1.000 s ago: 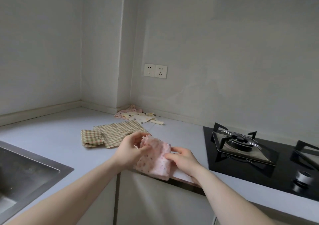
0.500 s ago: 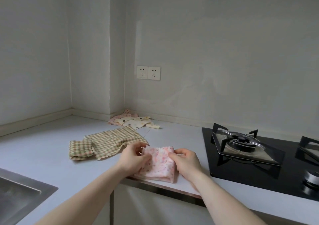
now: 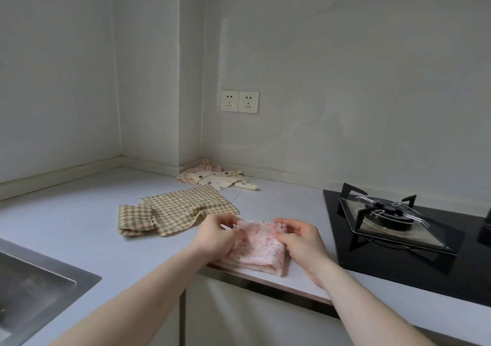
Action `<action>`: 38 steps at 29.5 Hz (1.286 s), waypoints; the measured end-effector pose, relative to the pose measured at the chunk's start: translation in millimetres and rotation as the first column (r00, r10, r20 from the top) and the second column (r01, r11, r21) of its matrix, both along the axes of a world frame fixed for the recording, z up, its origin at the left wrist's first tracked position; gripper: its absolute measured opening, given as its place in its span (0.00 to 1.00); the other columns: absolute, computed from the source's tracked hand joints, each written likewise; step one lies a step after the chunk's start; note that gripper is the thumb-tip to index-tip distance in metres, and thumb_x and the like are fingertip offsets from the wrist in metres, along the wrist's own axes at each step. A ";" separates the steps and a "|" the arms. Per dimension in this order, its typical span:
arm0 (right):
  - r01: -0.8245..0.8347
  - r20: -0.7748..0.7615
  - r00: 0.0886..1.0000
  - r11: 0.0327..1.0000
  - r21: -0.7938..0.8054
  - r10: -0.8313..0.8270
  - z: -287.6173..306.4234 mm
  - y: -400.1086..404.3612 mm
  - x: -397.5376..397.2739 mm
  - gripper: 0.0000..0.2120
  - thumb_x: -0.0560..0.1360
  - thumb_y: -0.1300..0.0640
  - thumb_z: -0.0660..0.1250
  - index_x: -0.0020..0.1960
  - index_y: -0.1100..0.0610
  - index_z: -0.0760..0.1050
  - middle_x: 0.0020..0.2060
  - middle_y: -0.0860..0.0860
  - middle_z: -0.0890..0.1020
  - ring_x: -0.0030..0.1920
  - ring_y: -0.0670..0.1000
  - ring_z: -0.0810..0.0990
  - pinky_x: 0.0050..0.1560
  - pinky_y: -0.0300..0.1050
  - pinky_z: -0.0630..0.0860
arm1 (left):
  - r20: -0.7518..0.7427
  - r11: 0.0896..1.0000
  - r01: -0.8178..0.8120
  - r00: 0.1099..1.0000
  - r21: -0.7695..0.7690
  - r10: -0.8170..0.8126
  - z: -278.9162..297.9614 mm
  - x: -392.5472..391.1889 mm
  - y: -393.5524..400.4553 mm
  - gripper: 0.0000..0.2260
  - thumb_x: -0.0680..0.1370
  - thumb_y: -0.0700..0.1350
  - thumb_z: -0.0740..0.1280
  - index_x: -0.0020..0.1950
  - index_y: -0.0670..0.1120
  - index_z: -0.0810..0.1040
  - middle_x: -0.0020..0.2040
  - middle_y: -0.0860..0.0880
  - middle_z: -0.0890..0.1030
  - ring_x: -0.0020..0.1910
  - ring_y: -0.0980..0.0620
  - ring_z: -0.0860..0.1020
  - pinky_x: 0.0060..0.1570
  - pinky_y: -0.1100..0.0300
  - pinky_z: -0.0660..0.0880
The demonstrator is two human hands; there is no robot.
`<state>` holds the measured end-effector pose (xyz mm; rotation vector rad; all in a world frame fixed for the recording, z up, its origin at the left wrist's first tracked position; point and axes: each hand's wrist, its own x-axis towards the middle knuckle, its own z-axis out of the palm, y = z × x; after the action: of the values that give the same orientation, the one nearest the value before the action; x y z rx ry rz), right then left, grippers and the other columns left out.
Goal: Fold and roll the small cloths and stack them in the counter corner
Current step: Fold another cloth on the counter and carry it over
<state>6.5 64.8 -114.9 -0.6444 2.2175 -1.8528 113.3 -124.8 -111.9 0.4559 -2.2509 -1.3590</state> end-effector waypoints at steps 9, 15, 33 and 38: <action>0.088 -0.161 0.983 0.996 -0.024 -0.091 -0.2 -0.2 7.7 0.07 0.77 0.59 0.73 0.44 0.49 0.86 0.45 0.41 0.86 0.48 0.42 0.81 0.50 0.42 0.80 | -0.069 0.999 -0.020 0.997 0.039 0.023 5.5 6.9 6.3 0.04 0.78 0.46 0.72 0.46 0.48 0.86 0.27 0.48 0.80 0.23 0.52 0.74 0.25 0.63 0.70; 0.165 -0.228 0.956 0.982 -0.094 -0.183 1.7 -1.5 11.4 0.12 0.78 0.65 0.70 0.45 0.49 0.85 0.36 0.50 0.86 0.27 0.52 0.82 0.35 0.52 0.84 | -0.099 0.998 0.019 0.995 0.066 -0.013 9.4 10.5 11.5 0.04 0.80 0.43 0.70 0.49 0.47 0.86 0.38 0.51 0.87 0.32 0.56 0.82 0.31 0.65 0.76; 0.226 -0.535 0.843 0.938 0.263 -0.053 -3.3 -7.7 22.7 0.07 0.74 0.59 0.69 0.37 0.53 0.80 0.41 0.45 0.82 0.47 0.47 0.79 0.47 0.43 0.76 | 0.027 0.947 -0.196 0.977 -0.255 0.210 -1.7 1.4 12.2 0.05 0.76 0.43 0.68 0.43 0.52 0.82 0.41 0.57 0.82 0.43 0.58 0.79 0.41 0.62 0.76; 0.251 -0.520 0.851 0.924 0.289 -0.068 -4.6 -9.1 19.9 0.10 0.76 0.54 0.70 0.36 0.52 0.77 0.41 0.45 0.78 0.51 0.51 0.75 0.48 0.40 0.66 | -0.071 0.879 -0.272 0.961 -0.391 0.266 -5.9 2.4 15.3 0.04 0.76 0.51 0.66 0.44 0.52 0.79 0.50 0.54 0.76 0.54 0.54 0.71 0.53 0.56 0.69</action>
<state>26.4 55.8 -119.5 -0.9829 2.9241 -1.3988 115.7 -109.5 -117.8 0.5829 -2.2705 -0.7370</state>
